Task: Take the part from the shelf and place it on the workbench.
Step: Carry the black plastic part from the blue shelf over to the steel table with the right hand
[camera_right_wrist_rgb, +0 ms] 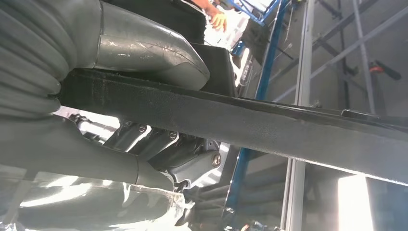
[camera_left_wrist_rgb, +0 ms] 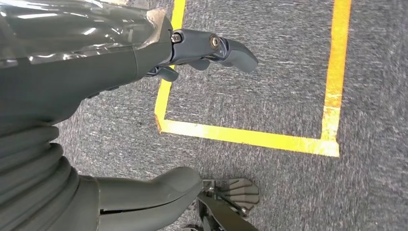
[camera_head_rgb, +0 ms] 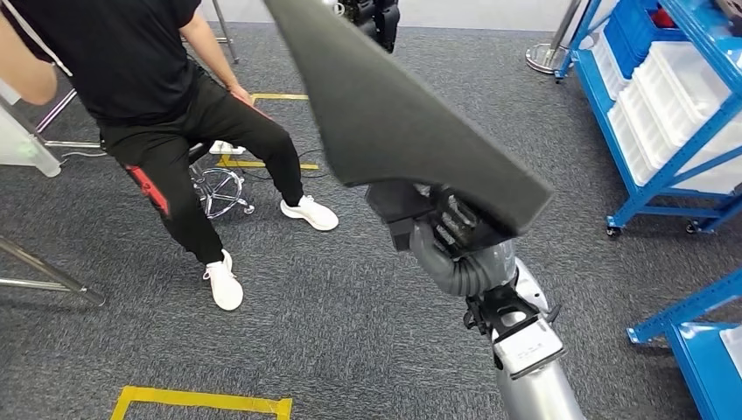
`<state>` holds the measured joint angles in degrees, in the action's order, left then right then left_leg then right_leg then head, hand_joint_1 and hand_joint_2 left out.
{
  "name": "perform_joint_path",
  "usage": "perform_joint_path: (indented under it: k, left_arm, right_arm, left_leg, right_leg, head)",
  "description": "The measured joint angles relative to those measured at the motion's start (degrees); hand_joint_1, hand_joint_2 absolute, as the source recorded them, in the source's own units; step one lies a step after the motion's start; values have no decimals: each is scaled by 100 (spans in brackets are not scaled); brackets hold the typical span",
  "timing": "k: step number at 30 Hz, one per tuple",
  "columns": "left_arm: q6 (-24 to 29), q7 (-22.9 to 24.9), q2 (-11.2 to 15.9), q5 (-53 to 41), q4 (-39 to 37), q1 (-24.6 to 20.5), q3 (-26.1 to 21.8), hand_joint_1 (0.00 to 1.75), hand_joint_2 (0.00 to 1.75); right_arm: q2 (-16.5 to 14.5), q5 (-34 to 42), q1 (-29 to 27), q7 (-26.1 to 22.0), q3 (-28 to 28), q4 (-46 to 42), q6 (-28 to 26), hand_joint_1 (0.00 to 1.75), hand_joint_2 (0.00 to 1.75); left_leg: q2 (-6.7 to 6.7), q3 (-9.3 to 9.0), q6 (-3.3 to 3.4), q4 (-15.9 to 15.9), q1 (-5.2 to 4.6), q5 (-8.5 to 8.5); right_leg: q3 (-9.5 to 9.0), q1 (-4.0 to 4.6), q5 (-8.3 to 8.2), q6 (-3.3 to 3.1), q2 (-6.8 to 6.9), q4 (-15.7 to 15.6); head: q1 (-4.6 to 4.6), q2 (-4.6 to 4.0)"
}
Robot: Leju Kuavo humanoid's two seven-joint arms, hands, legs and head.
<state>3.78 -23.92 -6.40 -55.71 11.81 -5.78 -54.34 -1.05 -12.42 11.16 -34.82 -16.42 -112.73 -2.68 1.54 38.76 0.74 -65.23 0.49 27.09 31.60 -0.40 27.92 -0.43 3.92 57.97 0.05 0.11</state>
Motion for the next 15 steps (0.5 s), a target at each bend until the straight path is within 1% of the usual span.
perform_joint_path:
  k: [1, 2, 3, 4, 5, 6, 7, 8, 9, 10, 11, 12, 13, 14, 15]
  left_arm:
    - [2, 6, 6, 7, 1, -16, -1, 0, 175]
    - [6, 10, 10, 18, 1, -33, -1, 0, 175]
    - [14, 11, 14, 31, 2, -46, -3, 0, 175]
    - [22, 12, 20, 44, 2, -52, -5, 0, 175]
    - [28, 12, 23, 54, 2, -52, -9, 0, 175]
    - [32, 12, 26, 59, 3, -53, -13, 0, 175]
    - [33, 12, 28, 61, 3, -58, -16, 0, 175]
    - [33, 12, 28, 63, 5, -70, -22, 0, 175]
    - [33, 12, 29, 65, 6, -85, -31, 0, 175]
    - [32, 12, 31, 67, 7, -97, -42, 0, 175]
    - [31, 12, 31, 68, 8, -104, -54, 0, 175]
    - [29, 12, 31, 69, 8, -100, -64, 0, 175]
    - [26, 12, 30, 69, 8, -92, -72, 0, 175]
    - [25, 12, 28, 70, 8, -84, -79, 0, 175]
    - [26, 12, 30, 70, 8, -77, -86, 0, 175]
  right_arm:
    - [13, 26, 20, -11, 35, 18, 17, 175, 175]
    - [23, 40, 32, -20, 60, 39, 28, 175, 175]
    - [31, 46, 38, -27, 75, 62, 35, 175, 175]
    - [35, 47, 44, -30, 87, 85, 37, 175, 175]
    - [36, 47, 48, -32, 95, 107, 39, 175, 175]
    - [37, 46, 53, -33, 104, 127, 39, 175, 175]
    - [39, 48, 58, -37, 115, 141, 39, 175, 175]
    - [43, 49, 59, -43, 127, 151, 39, 175, 175]
    - [49, 51, 56, -47, 144, 163, 39, 175, 175]
    - [58, 54, 47, -51, 160, 176, 39, 175, 175]
    - [70, 56, 33, -52, 173, 193, 40, 175, 175]
    - [81, 59, 23, -51, 182, 214, 42, 175, 175]
    - [89, 62, 15, -51, 186, 233, 45, 175, 175]
    - [94, 66, 13, -52, 187, 249, 50, 175, 175]
    - [97, 69, 13, -54, 188, 263, 56, 175, 175]
  left_leg:
    - [87, -182, 29, 341, -22, -110]
    - [149, -294, 55, 557, -49, -158]
    - [163, -325, 75, 637, -77, -153]
    - [100, -317, 97, 644, -95, -160]
    - [38, -332, 125, 674, -85, -178]
    - [-19, -359, 155, 713, -74, -198]
    - [-74, -391, 189, 751, -56, -221]
    - [-130, -423, 218, 783, -35, -240]
    - [-189, -431, 233, 791, -36, -246]
    - [-258, -431, 243, 789, -33, -249]
    - [-336, -430, 245, 788, -32, -250]
    - [-412, -430, 244, 784, -31, -249]
    - [-488, -432, 240, 777, -26, -247]
    - [-563, -435, 228, 766, -17, -242]
    - [-634, -430, 205, 747, -7, -232]
  right_leg:
    - [-6, 18, 13, 18, 44, 1]
    - [-10, 34, 26, 39, 85, 1]
    - [-14, 44, 36, 64, 126, -1]
    - [-21, 49, 42, 87, 172, -7]
    - [-21, 51, 57, 116, 194, -3]
    - [-18, 45, 91, 141, 134, 42]
    - [32, 40, 165, 149, 21, 177]
    - [145, 33, 283, 144, -124, 430]
    - [313, 15, 426, 123, -263, 789]
    - [525, 4, 561, 110, -331, 1186]
    - [703, -7, 638, 120, -358, 1495]
    - [802, -22, 633, 156, -367, 1630]
    - [788, -40, 536, 213, -371, 1531]
    - [663, -69, 370, 282, -390, 1216]
    - [484, -110, 195, 351, -467, 796]
  head:
    - [3, 0]
    - [4, 0]
    - [8, 0]
    - [9, 0]
    - [9, 0]
    - [14, -1]
    - [13, -1]
    - [24, -1]
    - [32, -1]
    - [39, 0]
    - [49, 0]
    - [49, -1]
    - [49, -1]
    - [49, -1]
    - [51, -1]
